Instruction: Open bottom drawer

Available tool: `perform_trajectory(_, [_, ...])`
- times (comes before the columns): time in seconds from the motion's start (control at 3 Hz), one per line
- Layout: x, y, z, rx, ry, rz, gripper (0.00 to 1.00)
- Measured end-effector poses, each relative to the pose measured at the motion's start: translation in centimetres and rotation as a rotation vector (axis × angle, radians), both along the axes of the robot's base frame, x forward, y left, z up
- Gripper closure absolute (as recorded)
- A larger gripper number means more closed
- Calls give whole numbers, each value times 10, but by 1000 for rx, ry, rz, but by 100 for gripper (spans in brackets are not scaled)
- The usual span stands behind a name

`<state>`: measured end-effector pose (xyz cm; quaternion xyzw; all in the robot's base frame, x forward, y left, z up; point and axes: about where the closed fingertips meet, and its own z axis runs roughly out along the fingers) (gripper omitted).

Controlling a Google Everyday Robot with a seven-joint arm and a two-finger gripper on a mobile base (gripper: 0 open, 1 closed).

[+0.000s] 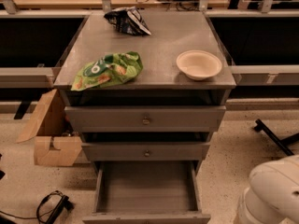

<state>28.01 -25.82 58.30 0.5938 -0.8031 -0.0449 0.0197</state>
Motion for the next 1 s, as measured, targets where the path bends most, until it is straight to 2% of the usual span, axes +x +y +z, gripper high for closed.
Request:
perform_trajectory(0.33, [37,-19,84,-143,-133,-127,100])
perform_trajectory(0.67, [38,-19,91,-149,-147,-154,82])
perform_trajectory(1.0, [38,-19,91,-149,-146,-151,58])
